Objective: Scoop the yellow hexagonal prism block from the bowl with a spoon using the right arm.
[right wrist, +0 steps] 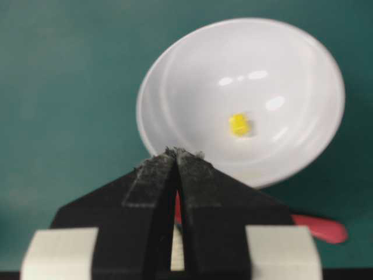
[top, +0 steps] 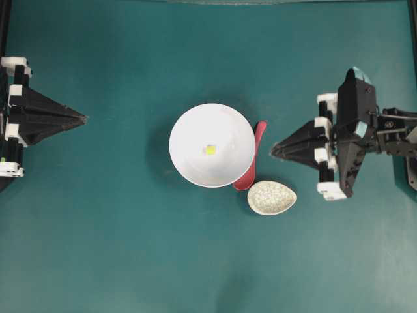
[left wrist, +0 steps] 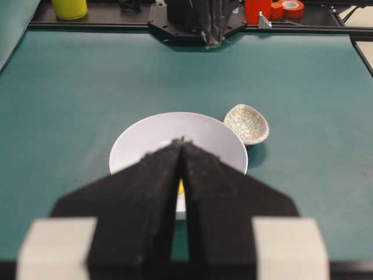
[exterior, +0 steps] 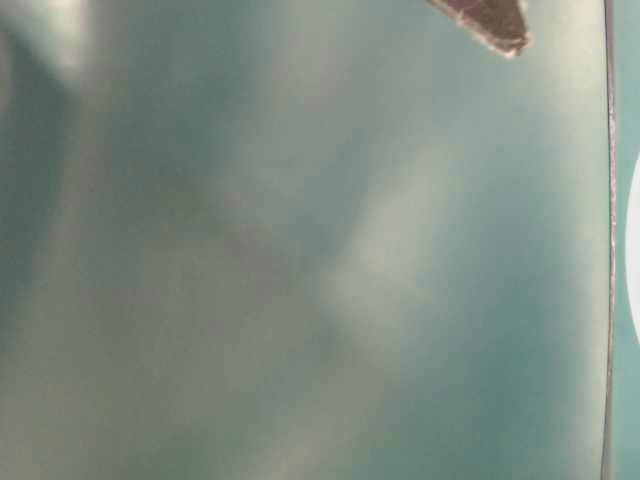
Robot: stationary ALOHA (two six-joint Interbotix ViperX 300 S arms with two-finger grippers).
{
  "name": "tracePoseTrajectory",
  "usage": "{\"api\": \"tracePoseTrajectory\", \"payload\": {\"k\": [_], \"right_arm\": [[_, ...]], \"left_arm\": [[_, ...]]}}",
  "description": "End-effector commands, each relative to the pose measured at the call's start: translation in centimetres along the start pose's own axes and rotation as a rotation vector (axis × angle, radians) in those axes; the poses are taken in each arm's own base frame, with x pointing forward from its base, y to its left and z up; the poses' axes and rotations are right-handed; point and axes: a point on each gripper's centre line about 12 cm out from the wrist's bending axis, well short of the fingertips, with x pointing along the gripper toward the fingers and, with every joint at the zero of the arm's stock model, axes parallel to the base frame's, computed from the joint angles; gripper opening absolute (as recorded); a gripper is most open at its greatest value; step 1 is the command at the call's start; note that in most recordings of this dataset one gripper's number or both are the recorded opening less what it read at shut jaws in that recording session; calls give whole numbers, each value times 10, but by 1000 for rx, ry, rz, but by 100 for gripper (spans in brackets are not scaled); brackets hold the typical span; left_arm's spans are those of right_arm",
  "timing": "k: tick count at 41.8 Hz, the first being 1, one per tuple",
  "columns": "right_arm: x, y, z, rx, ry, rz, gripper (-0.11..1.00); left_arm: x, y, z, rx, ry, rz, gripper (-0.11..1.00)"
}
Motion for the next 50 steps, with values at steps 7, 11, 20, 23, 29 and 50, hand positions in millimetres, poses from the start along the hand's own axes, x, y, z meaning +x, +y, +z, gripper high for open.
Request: {"api": "tracePoseTrajectory", "payload": {"k": [7,11,20,23,29,50], "right_arm": [[-2,-14,5,-38,12,-35,-1],[-2,-19,3,-56,46,-46,-1],[0,-37,-5,-115,160,-80,-1],[3,-40,-7,-153,198,-80,0],[17,-43,-9,-242,268,-70,7],[66,-58,-24,-494,560,-38,55]], "left_arm": [[2,3,8,5,-20,12,0],[2,3,8,1,-18,17,0],[2,6,8,1,-19,30,0],[2,7,7,-1,-15,35,0],[3,9,6,0,-11,42,0],[4,10,5,-2,-5,50,0]]}}
